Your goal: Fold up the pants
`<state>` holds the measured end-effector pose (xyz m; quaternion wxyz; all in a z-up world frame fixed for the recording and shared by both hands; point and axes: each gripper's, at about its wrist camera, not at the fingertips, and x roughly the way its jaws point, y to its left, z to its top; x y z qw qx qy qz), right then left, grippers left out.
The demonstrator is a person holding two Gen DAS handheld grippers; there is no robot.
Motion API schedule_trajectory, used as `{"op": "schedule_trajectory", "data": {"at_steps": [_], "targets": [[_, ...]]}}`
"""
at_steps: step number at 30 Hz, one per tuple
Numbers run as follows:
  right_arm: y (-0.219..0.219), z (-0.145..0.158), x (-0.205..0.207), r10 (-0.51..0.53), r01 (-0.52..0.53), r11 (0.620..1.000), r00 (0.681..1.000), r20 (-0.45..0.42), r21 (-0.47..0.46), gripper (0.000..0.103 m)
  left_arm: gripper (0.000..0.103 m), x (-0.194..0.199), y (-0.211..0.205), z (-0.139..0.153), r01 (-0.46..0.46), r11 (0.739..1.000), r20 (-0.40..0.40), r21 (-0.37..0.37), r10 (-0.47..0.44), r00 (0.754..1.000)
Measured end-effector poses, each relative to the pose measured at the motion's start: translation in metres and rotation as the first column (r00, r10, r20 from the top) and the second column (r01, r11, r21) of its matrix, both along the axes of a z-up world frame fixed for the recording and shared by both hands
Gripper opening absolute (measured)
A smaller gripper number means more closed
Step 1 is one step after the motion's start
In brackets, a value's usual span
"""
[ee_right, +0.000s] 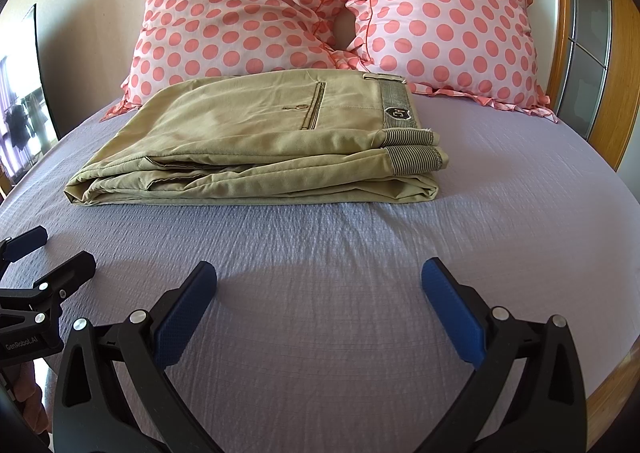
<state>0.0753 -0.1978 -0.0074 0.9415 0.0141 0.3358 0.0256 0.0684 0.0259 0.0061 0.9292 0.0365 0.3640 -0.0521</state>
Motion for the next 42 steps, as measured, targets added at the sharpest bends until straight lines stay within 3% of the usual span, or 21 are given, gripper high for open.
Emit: {"op": "schedule_trajectory", "data": {"at_steps": [14, 42], "targets": [[0.0003, -0.0003, 0.0000, -0.001, 0.001, 1.000, 1.000, 0.000, 0.000, 0.102, 0.101, 0.0072, 0.0009, 0.0028, -0.006, 1.000, -0.034, 0.002, 0.006, 0.999], [0.0004, -0.0008, 0.0002, 0.000, 0.000, 1.000, 1.000, 0.003, 0.000, 0.102, 0.101, 0.0050, -0.0008, 0.0013, -0.014, 1.000, -0.012, 0.003, 0.014, 1.000]]}}
